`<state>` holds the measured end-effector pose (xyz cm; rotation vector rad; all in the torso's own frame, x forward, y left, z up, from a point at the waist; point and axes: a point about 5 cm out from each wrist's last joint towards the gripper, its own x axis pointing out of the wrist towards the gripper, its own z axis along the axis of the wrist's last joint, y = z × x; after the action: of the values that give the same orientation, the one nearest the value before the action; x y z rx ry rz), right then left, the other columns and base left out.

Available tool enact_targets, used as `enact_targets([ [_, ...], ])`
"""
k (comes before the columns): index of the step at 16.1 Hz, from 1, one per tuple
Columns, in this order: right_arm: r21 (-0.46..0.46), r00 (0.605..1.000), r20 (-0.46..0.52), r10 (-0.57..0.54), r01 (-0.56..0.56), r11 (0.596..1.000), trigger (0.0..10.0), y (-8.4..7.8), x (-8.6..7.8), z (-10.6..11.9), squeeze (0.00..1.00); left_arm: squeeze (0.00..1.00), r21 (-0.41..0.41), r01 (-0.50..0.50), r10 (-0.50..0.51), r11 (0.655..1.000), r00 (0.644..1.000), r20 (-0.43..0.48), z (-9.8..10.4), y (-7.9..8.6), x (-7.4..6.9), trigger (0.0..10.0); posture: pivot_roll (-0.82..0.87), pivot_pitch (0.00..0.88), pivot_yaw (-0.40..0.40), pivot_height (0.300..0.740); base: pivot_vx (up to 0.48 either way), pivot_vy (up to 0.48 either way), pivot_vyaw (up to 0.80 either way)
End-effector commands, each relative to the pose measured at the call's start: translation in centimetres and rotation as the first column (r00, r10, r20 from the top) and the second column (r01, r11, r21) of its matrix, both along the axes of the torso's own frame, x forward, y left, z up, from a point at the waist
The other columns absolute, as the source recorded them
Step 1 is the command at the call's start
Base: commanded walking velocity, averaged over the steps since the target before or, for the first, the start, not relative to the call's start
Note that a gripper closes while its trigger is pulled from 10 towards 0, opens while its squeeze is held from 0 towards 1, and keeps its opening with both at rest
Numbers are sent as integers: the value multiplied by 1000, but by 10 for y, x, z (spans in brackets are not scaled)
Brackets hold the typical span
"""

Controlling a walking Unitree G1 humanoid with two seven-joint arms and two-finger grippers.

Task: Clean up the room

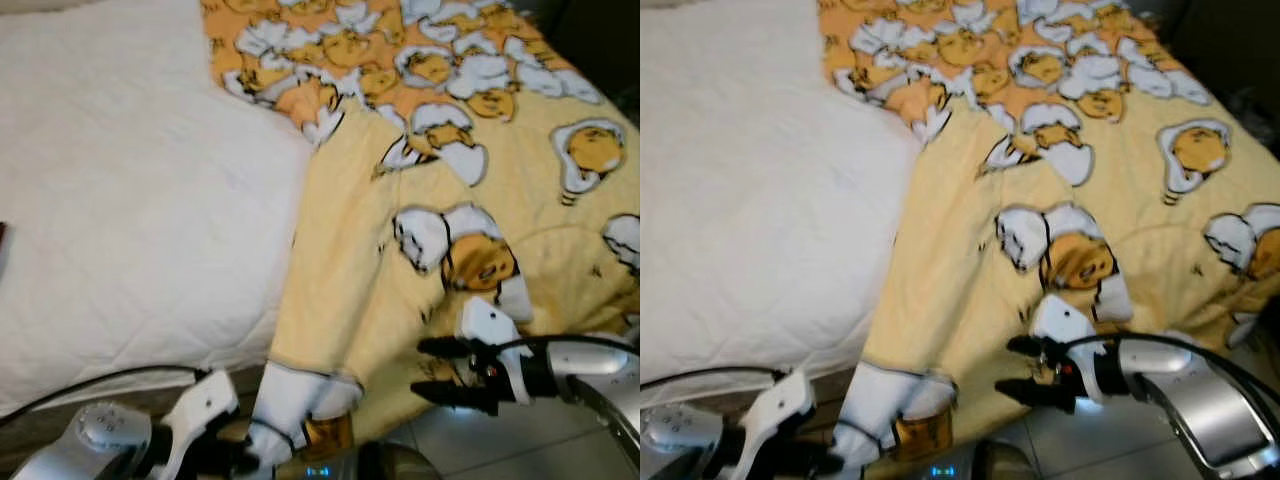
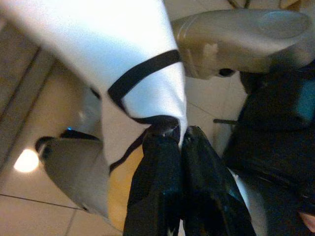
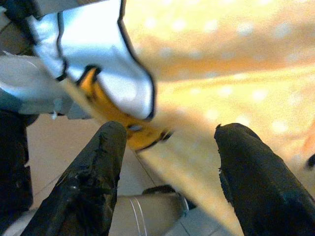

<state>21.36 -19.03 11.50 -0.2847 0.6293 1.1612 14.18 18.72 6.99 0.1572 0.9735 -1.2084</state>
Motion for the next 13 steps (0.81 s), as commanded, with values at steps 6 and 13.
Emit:
enact_targets([
  [6,-18,999,2,35,-35,999,10000,2,3,0,0,945,31,56,-55,998,998,-26,12,0,-15,10000,-104,133,-8,740,0,0,0],
  [13,-21,999,19,35,-34,999,10000,5,7,-2,0,0,126,-66,33,990,970,242,29,24,36,10000,-99,125,-4,740,0,0,0],
])
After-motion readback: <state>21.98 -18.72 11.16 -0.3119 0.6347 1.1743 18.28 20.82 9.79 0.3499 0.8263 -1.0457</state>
